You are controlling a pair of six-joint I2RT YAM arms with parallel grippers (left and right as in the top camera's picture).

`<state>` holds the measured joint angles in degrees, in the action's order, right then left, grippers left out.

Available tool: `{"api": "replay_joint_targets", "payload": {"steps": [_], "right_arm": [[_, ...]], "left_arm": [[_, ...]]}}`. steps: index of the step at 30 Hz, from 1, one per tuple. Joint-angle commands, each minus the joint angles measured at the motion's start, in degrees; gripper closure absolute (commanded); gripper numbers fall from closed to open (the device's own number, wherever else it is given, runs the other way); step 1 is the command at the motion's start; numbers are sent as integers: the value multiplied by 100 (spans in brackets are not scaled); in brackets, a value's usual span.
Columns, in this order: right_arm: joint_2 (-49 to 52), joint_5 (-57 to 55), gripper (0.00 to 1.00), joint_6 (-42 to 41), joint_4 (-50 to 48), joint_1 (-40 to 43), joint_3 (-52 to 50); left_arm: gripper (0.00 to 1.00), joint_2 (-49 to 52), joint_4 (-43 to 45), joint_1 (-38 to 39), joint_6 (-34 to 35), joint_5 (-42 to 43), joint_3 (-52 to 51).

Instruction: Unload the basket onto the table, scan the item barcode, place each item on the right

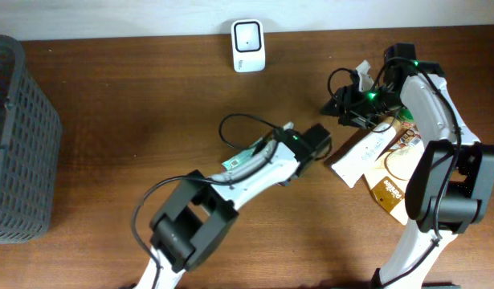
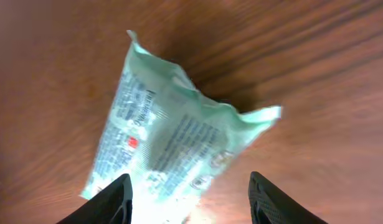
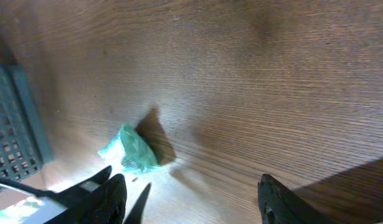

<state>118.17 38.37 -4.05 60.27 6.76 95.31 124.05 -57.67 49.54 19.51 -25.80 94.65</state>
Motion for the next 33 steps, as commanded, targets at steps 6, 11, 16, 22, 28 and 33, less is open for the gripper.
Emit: {"api": "replay_joint_targets", "payload": {"steps": [6, 11, 16, 22, 28, 33], "right_arm": [[-144, -162, 38, 138, 59, -116, 52], [-66, -153, 20, 1187, 280, -833, 50], [240, -129, 19, 1641, 297, -1609, 50], [616, -151, 21, 1888, 79, -2225, 50], [977, -13, 27, 2142, -208, -2299, 50], [1104, 92, 35, 2116, -374, -2330, 48]], "left_arm": [[44, -1462, -114, -1939, -96, 2951, 273], [51, -1460, -304, -3077, -273, 4044, -4], [55, -1469, -26, -3687, -542, 4817, -623], [62, -1563, 511, -4094, -662, 5178, -1268], [59, -2260, 1641, -4157, -511, 5576, -2415], [60, -2319, 2754, -4129, -7, 6207, -3397]]}}
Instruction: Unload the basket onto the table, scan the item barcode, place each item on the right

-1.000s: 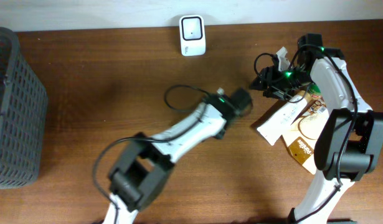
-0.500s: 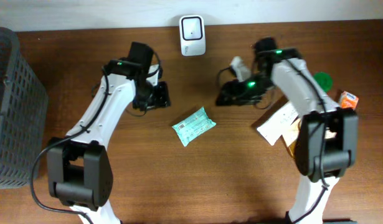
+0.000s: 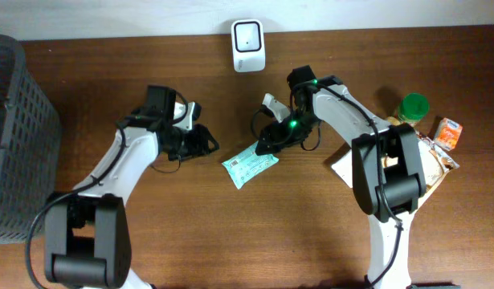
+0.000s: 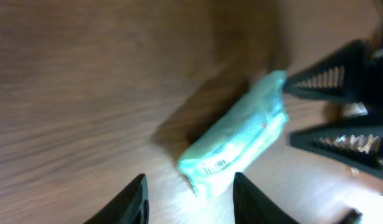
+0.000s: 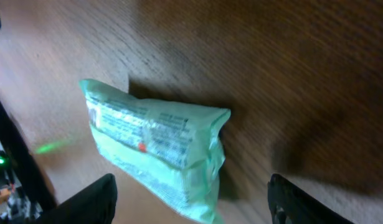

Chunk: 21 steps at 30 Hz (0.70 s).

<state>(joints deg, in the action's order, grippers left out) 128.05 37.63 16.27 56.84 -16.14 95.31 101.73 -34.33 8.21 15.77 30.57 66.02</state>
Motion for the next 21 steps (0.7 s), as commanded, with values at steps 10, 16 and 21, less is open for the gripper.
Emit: {"api": "replay_joint_targets", "payload": {"steps": [10, 16, 21], "right_arm": [[402, 389, 52, -367, -247, -433, 48], [647, 378, 73, -1510, -765, -518, 48], [697, 422, 96, -2328, -962, -522, 50]], "left_arm": [[77, -87, 420, 361, 437, 501, -691], [75, -87, 328, 378, 437, 372, -715], [73, -83, 372, 378, 437, 232, -723]]}}
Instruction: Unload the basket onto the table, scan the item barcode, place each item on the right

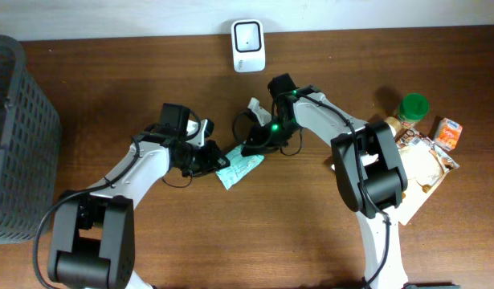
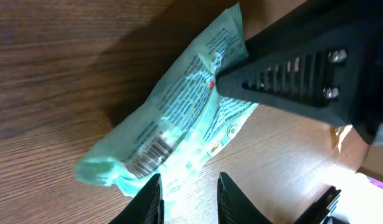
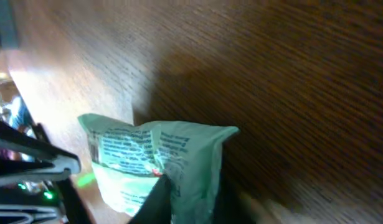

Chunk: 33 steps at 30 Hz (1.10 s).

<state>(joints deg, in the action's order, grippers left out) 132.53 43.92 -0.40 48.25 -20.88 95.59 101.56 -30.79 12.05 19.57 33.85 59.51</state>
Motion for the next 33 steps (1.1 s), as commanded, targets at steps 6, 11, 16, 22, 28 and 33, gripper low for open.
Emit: {"api": "replay_joint_targets", "payload": {"steps": [6, 11, 16, 22, 28, 33], "right_arm": [[92, -205, 96, -761, -267, 76, 22], [-289, 118, 96, -619, -223, 280, 22], [-748, 557, 96, -540, -55, 754, 22], [-1609, 538, 96, -546, 101, 1392, 22], [-3045, -223, 96, -546, 103, 1698, 22], [-4098, -286, 96, -568, 122, 1716, 22]], "left_arm": [[66, -66, 20, -11, 55, -485, -72], [62, -66, 31, -125, 48, -850, -70], [44, -66, 28, -485, 26, -988, -70], [12, -66, 31, -931, 11, -1309, -70], [0, -66, 9, -1110, 13, -2352, -70], [1, -66, 9, -1110, 13, -2428, -70]]}}
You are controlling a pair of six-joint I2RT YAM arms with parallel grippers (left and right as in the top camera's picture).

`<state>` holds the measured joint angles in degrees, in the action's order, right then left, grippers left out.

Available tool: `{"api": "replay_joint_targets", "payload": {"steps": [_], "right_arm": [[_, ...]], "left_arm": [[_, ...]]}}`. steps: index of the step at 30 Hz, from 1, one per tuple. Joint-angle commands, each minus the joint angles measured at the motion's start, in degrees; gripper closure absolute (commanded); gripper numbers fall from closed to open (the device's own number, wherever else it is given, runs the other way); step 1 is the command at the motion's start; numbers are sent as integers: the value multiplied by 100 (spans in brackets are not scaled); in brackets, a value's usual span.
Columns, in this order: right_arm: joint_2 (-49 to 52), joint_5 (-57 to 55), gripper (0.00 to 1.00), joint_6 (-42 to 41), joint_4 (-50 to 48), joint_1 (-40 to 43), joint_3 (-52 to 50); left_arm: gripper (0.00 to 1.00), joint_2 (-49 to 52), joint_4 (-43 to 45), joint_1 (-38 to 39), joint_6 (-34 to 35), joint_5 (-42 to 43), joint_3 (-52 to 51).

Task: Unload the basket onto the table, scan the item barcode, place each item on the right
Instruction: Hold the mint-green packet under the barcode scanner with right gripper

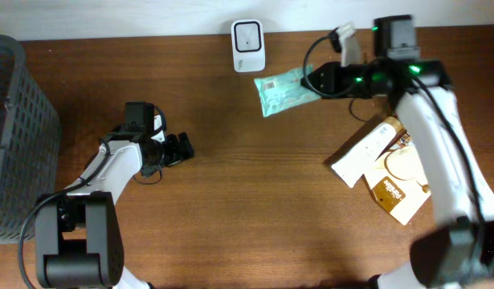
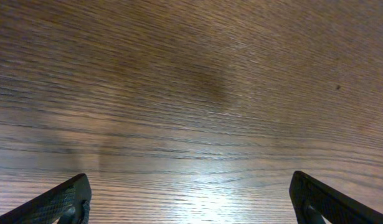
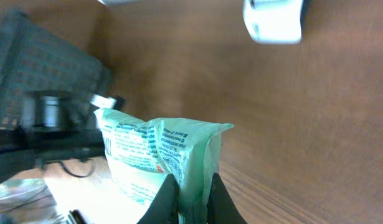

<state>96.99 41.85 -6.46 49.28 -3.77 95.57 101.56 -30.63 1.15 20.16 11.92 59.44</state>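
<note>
A pale green printed packet [image 1: 282, 91] hangs in the air just right of and below the white barcode scanner [image 1: 248, 46] at the table's back edge. My right gripper [image 1: 314, 81] is shut on the packet's right end. In the right wrist view the packet [image 3: 155, 154] is pinched between the fingers, with the scanner [image 3: 273, 21] ahead at the top. My left gripper [image 1: 182, 148] stands open low over bare wood at the left; its wide-spread fingers [image 2: 66, 199] hold nothing.
A dark grey mesh basket [image 1: 18, 136] stands at the left edge. At the right lie a white packet [image 1: 361, 155] and a brown snack packet [image 1: 399, 189]. The wooden table [image 1: 255, 209] stretches between the arms.
My right gripper has lifted the green packet off the table and now holds it near the scanner. The left gripper has drawn back to the left and is open wide over bare wood.
At first the left gripper was by the green packet near the table's middle while the right was at the far right. Then the packet lay between both open grippers. Both then closed in on it. Now the right one holds it raised by the scanner.
</note>
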Motion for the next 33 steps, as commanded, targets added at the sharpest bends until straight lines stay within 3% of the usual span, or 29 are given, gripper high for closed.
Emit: {"api": "replay_joint_targets", "payload": {"steps": [1, 8, 13, 17, 21, 25, 33], "right_arm": [[-667, -79, 96, 37, 48, 4, 24], [-817, -442, 96, -68, 181, -133, 44], [-743, -2966, 96, -109, 122, -852, 588], [-553, -4892, 96, 492, -901, -1475, 649], [39, -6498, 96, 1974, -2450, -2017, 649], [767, -6832, 96, 4000, -3733, -2295, 649], [2166, -6835, 96, 7114, -5908, -2365, 649]], "left_arm": [[1, -66, -7, -20, -46, -236, -63], [1, -66, -7, -20, -46, -236, -63], [1, -66, -4, -20, -46, -236, -63], [1, -66, -7, -20, -46, -236, -63], [0, -66, -7, -20, -46, -234, -63], [1, -66, -7, -20, -46, -236, -63], [1, -66, -7, -20, -46, -236, -63]]}}
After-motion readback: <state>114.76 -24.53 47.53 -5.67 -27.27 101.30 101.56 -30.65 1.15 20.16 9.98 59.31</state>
